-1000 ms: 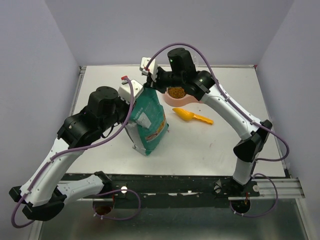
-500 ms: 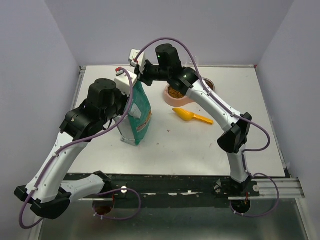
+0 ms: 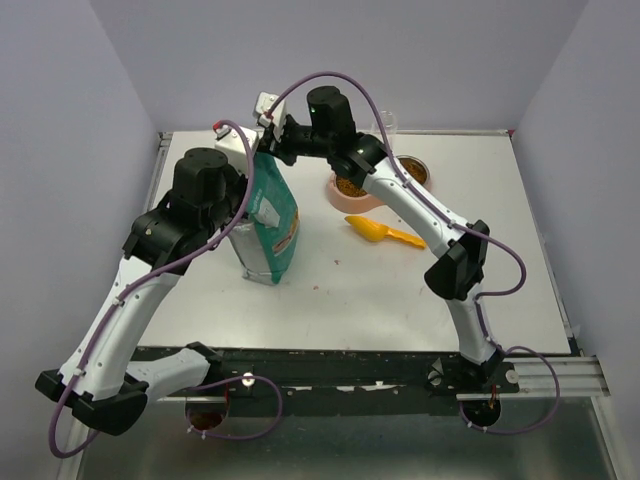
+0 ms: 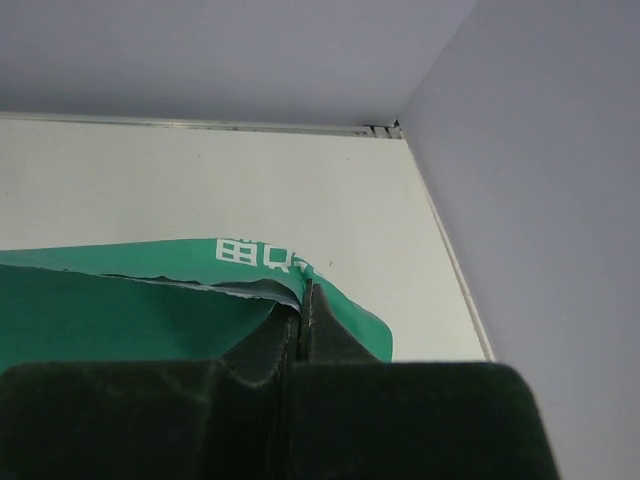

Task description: Serve the pet food

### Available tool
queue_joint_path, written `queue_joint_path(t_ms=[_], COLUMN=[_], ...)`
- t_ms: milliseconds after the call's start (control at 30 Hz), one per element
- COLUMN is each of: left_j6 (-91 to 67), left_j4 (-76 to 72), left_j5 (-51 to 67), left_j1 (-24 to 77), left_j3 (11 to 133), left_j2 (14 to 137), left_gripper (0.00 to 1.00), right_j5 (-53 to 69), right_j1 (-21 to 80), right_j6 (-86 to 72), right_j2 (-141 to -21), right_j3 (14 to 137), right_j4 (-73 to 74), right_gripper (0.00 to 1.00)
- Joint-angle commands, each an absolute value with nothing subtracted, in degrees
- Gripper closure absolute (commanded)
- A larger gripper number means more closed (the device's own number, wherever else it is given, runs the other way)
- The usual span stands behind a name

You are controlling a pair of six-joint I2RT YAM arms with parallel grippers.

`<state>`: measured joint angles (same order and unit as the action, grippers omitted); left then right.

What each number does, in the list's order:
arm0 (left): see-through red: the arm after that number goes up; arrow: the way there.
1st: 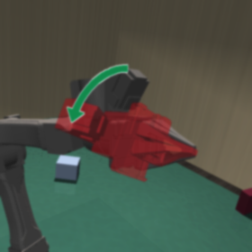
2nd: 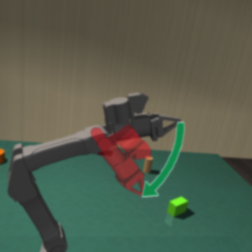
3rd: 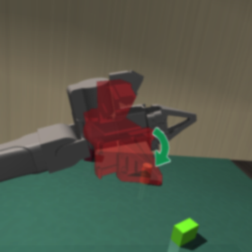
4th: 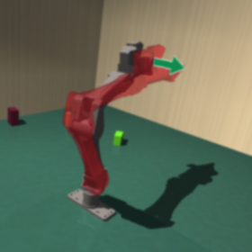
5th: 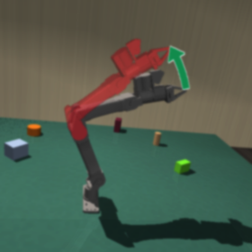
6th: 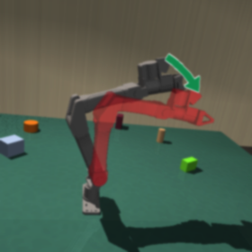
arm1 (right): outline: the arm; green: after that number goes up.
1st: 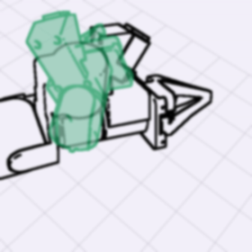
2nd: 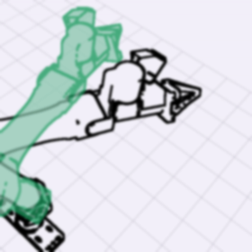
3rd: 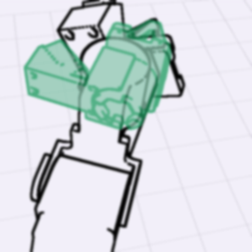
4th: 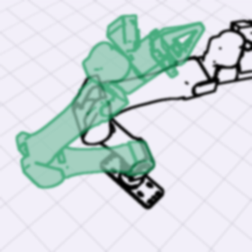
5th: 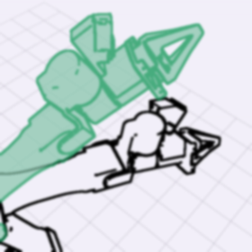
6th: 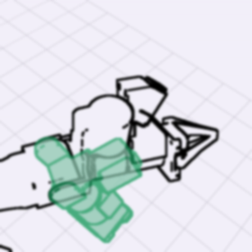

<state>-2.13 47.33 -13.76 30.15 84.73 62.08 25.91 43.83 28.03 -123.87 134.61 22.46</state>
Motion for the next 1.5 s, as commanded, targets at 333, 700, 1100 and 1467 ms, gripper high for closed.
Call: queue_joint_path(t_ms=[333, 700, 1100, 1467], left_j6=[-6.6, -6.9, -5.9, -14.1], left_j4=[43.2, 44.5, 47.0, 44.2], left_j5=[-10.7, -9.1, -9.3, -6.2], left_j1=[30.1, 30.0, 30.1, 30.0], left_j3=[87.6, 91.8, 100.8, 94.7], left_j2=[57.3, 57.2, 57.5, 48.8], left_gripper=[0.53, 0.35, 0.27, 0.22], right_j5=[21.0, 22.6, 19.3, -6.7], right_j1=[40.4, 41.0, 41.8, 41.8], right_j6=[26.6, 25.8, 22.9, -1.8], right_j2=[-116.4, -117.0, -112.0, -81.0], right_j3=[126.0, 129.0, 128.9, 93.6], right_j4=[8.1, 10.1, 14.5, 16.3], right_gripper=[0.68, 0.01, 0.00, 0.00])
